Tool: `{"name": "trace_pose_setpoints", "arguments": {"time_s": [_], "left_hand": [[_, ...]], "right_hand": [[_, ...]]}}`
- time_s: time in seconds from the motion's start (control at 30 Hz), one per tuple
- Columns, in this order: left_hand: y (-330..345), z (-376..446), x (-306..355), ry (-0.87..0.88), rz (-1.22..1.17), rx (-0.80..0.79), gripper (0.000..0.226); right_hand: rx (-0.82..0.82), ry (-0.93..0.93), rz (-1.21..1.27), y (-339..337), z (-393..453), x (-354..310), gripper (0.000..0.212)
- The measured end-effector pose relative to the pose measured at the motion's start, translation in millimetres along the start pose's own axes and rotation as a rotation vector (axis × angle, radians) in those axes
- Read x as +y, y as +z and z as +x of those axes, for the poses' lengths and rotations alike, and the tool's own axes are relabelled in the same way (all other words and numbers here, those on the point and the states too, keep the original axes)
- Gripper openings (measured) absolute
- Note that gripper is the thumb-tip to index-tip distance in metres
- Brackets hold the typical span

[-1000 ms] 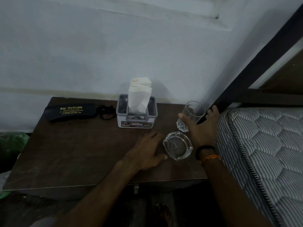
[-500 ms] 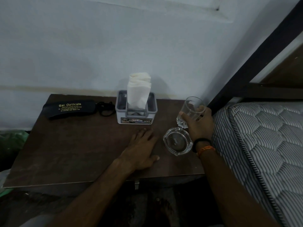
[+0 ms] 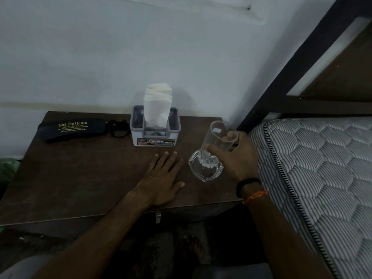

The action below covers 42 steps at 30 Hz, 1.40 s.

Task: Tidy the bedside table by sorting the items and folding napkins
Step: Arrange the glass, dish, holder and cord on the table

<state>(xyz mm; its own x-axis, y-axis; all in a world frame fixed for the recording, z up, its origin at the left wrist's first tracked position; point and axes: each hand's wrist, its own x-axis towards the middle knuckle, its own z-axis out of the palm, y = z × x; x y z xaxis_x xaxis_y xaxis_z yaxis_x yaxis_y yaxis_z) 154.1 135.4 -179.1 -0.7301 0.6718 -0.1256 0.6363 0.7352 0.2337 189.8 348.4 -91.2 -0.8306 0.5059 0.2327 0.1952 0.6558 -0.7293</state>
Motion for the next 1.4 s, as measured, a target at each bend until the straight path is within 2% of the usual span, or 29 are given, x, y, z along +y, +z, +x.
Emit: {"name": "trace_pose_setpoints", "arguments": {"time_s": [0.57, 0.8, 0.9, 1.03, 1.1, 1.27, 1.4], "left_hand": [[8, 0, 0, 0.001, 0.029, 0.050, 0.071], [9, -3, -4, 0.021, 0.013, 0.096, 0.070], [8, -7, -6, 0.018, 0.016, 0.127, 0.069], [8, -15, -6, -0.024, 0.057, 0.182, 0.067], [10, -18, -4, -0.029, 0.081, 0.216, 0.065], [10, -21, -2, -0.033, 0.037, 0.254, 0.057], [10, -18, -4, -0.047, 0.030, 0.254, 0.055]], "right_hand": [[-0.117, 0.029, -0.036, 8, -15, 16, 0.073], [-0.134, 0.051, 0.049, 10, -16, 22, 0.066], [-0.158, 0.078, 0.082, 11, -20, 23, 0.074], [-0.215, 0.147, 0.107, 15, -31, 26, 0.106], [-0.229, 0.162, 0.073, 19, -36, 27, 0.110], [-0.188, 0.117, -0.069, 26, -48, 32, 0.093], [-0.174, 0.098, -0.081, 31, -47, 37, 0.079]]}}
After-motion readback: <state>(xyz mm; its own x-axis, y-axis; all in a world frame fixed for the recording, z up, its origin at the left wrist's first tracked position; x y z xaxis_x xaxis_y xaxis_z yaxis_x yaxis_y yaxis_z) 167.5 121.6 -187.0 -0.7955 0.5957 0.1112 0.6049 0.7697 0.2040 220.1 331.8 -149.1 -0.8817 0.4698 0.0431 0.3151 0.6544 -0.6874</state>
